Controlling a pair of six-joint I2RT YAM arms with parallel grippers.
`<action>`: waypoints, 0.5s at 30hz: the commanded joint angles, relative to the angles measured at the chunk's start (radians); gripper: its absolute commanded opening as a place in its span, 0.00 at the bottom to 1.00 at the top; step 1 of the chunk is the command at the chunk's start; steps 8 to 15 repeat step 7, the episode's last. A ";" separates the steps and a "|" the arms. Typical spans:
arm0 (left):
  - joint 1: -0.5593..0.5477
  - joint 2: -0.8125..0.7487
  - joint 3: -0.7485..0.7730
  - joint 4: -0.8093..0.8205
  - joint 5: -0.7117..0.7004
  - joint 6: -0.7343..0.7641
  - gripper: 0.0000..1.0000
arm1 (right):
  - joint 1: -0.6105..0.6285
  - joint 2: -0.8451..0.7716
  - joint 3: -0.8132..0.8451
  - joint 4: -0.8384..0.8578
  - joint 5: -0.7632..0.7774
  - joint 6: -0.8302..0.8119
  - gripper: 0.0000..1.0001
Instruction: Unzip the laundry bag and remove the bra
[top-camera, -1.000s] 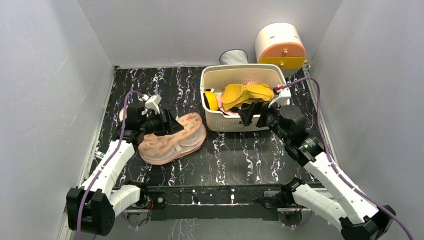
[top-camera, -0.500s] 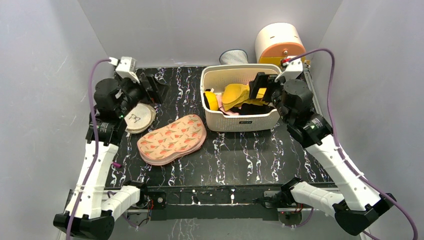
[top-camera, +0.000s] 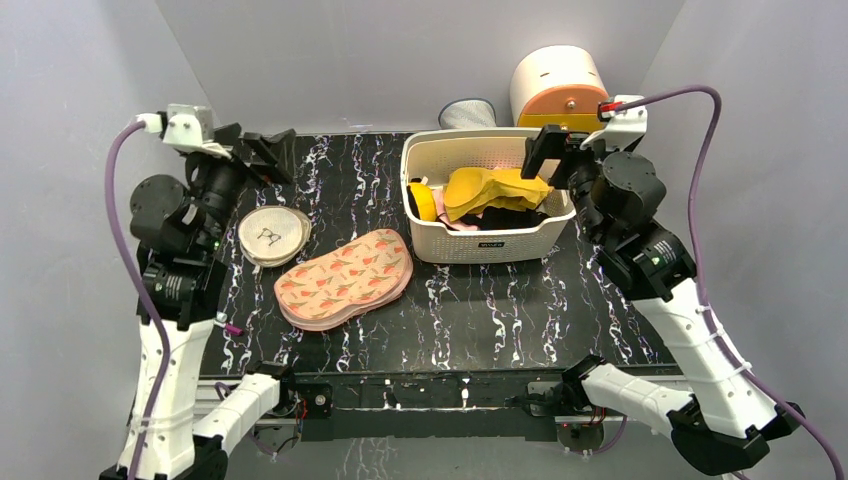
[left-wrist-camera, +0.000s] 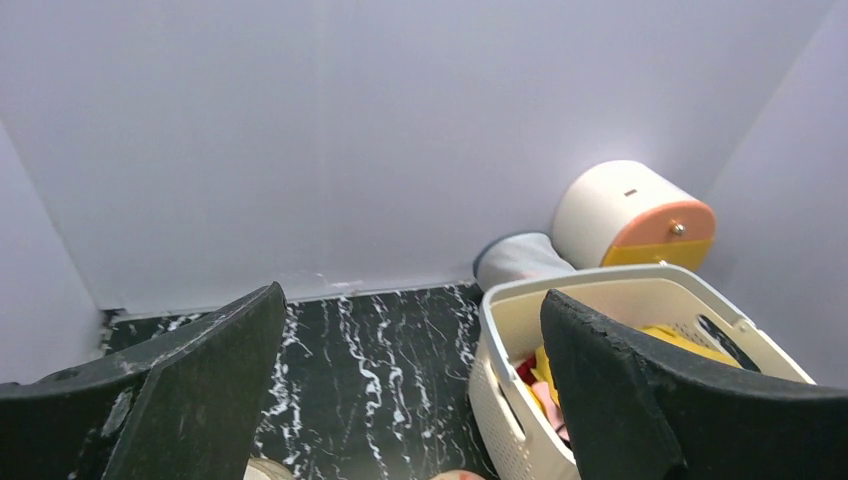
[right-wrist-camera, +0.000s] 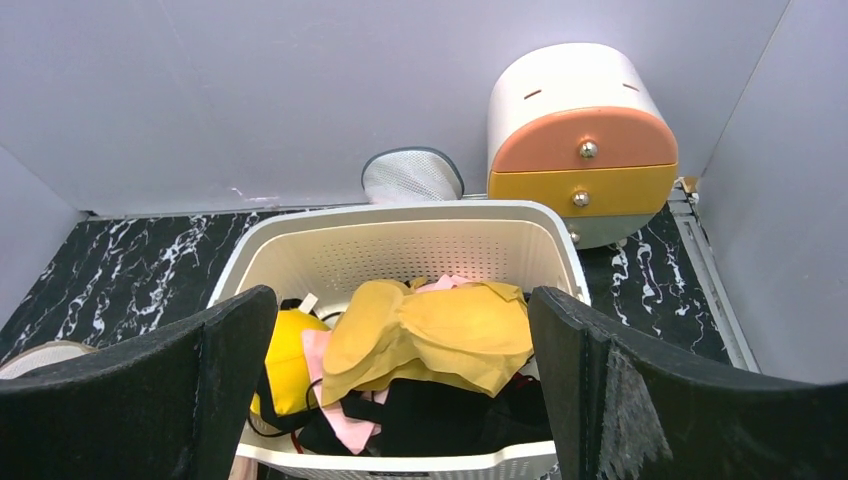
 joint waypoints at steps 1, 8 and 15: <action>-0.005 -0.068 -0.008 0.024 -0.101 0.055 0.98 | 0.002 -0.032 0.041 0.022 0.028 0.003 0.98; -0.005 -0.073 0.005 -0.032 -0.138 0.050 0.98 | 0.002 -0.045 0.030 -0.008 0.016 0.001 0.98; -0.005 -0.073 0.005 -0.032 -0.138 0.050 0.98 | 0.002 -0.045 0.030 -0.008 0.016 0.001 0.98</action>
